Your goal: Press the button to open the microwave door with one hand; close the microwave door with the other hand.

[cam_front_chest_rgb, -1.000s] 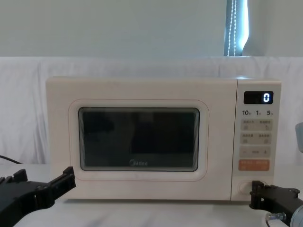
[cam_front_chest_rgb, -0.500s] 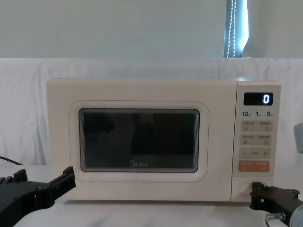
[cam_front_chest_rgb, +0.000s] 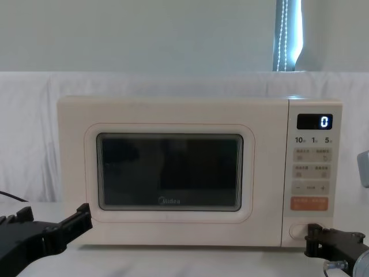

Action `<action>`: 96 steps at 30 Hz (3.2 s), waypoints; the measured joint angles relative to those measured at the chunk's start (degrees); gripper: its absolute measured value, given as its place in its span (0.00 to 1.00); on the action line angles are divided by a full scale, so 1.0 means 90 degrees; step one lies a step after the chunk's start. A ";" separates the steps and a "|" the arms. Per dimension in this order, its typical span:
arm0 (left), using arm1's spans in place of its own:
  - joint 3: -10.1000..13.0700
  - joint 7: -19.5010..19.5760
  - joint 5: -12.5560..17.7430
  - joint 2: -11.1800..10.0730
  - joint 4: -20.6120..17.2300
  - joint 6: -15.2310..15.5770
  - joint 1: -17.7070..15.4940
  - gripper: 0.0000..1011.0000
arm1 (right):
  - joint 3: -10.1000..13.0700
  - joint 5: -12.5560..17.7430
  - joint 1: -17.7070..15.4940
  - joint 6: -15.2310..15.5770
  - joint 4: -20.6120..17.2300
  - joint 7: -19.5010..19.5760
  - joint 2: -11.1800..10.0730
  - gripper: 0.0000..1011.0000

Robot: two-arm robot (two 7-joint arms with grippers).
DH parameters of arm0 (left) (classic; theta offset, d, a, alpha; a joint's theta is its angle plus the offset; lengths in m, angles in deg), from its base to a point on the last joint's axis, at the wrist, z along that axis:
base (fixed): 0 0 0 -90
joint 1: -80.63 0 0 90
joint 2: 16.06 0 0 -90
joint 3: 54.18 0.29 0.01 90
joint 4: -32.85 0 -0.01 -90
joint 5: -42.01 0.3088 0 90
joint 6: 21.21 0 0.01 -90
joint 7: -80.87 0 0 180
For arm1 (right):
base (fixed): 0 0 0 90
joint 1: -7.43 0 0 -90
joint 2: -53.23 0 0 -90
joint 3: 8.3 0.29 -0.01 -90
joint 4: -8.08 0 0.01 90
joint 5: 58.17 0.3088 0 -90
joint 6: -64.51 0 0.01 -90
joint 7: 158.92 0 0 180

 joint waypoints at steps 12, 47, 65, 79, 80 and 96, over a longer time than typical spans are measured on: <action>0.0000 0.0000 0.0000 0.0000 0.0000 0.0000 0.0000 0.99 | 0.0035 0.0030 0.0070 -0.0013 0.0141 -0.0031 0.0013 0.00; 0.0000 0.0000 0.0000 0.0000 0.0000 0.0000 0.0000 0.99 | 0.0007 0.0044 0.0398 -0.0152 0.0684 -0.0142 0.0025 0.00; 0.0000 0.0000 0.0000 0.0000 0.0000 0.0000 0.0000 0.99 | 0.0003 0.0024 0.0495 -0.0197 0.0836 -0.0135 0.0044 0.00; 0.0000 0.0000 0.0000 0.0000 0.0000 0.0000 0.0000 0.99 | 0.0002 0.0000 0.0576 -0.0207 0.0927 -0.0129 0.0041 0.00; 0.0000 0.0000 0.0000 0.0000 0.0000 0.0000 0.0000 0.99 | 0.0001 -0.0004 0.0581 -0.0206 0.0927 -0.0129 0.0039 0.00; 0.0000 0.0000 0.0000 0.0000 0.0000 0.0000 0.0000 0.99 | -0.0005 -0.0031 0.0551 -0.0077 0.0778 -0.0122 0.0009 0.00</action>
